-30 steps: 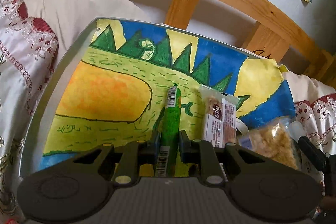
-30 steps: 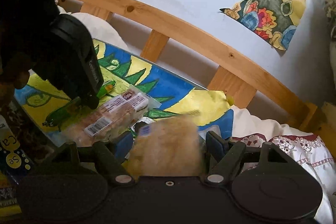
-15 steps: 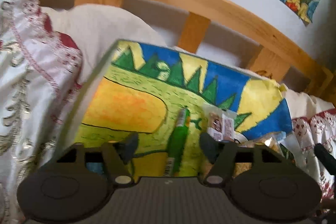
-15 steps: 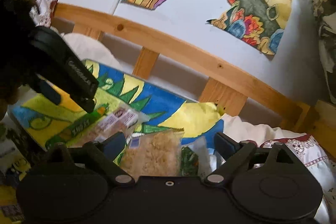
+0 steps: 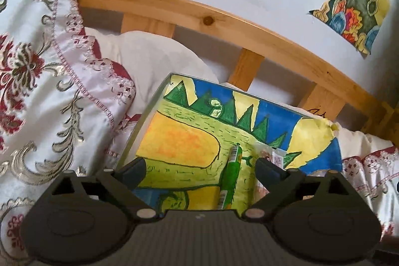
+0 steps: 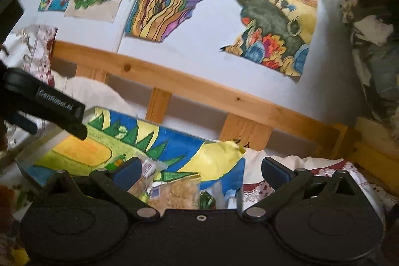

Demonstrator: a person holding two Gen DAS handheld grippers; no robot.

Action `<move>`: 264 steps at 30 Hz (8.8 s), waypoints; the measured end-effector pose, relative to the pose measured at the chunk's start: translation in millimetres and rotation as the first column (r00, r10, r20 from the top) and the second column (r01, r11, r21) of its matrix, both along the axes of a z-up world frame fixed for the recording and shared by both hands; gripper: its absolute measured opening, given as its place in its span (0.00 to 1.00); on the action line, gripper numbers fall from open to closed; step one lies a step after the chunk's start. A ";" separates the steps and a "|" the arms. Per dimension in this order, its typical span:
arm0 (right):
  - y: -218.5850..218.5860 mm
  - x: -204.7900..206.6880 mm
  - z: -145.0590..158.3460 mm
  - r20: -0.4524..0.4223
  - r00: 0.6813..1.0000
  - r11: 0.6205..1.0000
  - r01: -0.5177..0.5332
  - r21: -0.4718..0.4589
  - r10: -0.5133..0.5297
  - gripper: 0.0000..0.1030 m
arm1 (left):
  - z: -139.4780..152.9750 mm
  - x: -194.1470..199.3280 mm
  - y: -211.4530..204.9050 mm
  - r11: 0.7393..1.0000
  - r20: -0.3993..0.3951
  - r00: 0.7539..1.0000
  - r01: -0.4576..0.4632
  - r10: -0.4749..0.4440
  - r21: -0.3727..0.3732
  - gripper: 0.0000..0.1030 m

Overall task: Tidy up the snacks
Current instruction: 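Open both tools to release the green stick and rice bag in the tray, then lift both tools away from the tray toward the loose snacks, then grasp the gold snack bag with the right tool while the left tool grasps the brown dried snack, then carry the brown snack into the tray with the left tool while the right tool carries the gold bag there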

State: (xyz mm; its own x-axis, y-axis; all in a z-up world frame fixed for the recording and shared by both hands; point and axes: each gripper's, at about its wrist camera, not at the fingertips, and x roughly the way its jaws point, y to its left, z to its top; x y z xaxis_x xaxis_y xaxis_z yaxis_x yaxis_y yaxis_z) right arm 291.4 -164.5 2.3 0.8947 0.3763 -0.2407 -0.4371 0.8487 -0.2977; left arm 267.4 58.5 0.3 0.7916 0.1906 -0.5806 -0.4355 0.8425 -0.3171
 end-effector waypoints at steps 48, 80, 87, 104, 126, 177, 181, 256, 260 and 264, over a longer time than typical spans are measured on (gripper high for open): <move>-86.4 -117.5 23.4 0.001 1.000 0.989 0.023 0.147 -0.024 0.99 | 16.0 -156.2 -64.3 0.990 0.041 0.999 0.000 -0.006 0.141 0.99; -87.5 -105.2 -5.6 -0.307 0.951 0.997 0.003 0.073 0.020 0.99 | -37.6 -152.7 -105.5 0.940 -0.182 0.944 0.303 -0.274 0.155 0.99; -78.7 -72.7 -16.8 -0.331 0.936 0.990 -0.137 -0.017 0.124 0.99 | -47.8 -143.1 -113.9 0.913 -0.260 0.923 0.343 -0.284 0.220 0.99; -81.1 -28.2 -49.1 -0.482 0.863 0.988 -0.149 0.046 0.152 0.91 | -68.9 -107.4 -107.1 0.891 -0.290 0.863 0.450 -0.415 0.065 0.99; -70.9 -28.2 -65.0 -0.515 0.828 0.966 -0.258 0.001 0.222 0.56 | -68.4 -89.0 -101.9 0.869 -0.260 0.843 0.494 -0.471 0.031 0.58; -65.8 -78.0 -36.6 -0.286 0.936 0.966 -0.240 -0.100 0.203 0.53 | -32.8 -139.7 -82.1 0.854 -0.144 0.854 0.458 -0.500 -0.247 0.47; -68.4 -77.1 -31.5 -0.251 0.950 0.974 -0.210 -0.081 0.184 0.53 | -24.9 -139.9 -85.4 0.856 -0.138 0.851 0.477 -0.506 -0.198 0.47; 38.8 56.4 -67.3 -0.023 0.998 0.983 -0.063 -0.174 0.060 0.65 | -41.4 74.0 -30.7 0.986 -0.131 0.988 0.096 -0.078 0.138 0.48; 37.7 54.8 -66.0 -0.013 0.998 0.984 -0.063 -0.169 0.062 0.71 | -39.9 70.6 -28.1 0.988 -0.120 0.990 0.087 -0.072 0.125 0.48; 35.9 52.4 -63.2 -0.005 0.998 0.986 -0.061 -0.158 0.061 0.75 | -37.1 65.3 -25.8 0.989 -0.108 0.991 0.089 -0.076 0.121 0.51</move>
State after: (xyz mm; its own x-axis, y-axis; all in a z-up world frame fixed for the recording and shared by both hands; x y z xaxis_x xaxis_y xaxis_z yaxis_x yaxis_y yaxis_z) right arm 343.8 -128.5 -60.8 0.8713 0.3870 -0.3019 -0.4864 0.7630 -0.4257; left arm 332.7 32.7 -36.7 0.7450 0.2037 -0.6352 -0.3880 0.9069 -0.1642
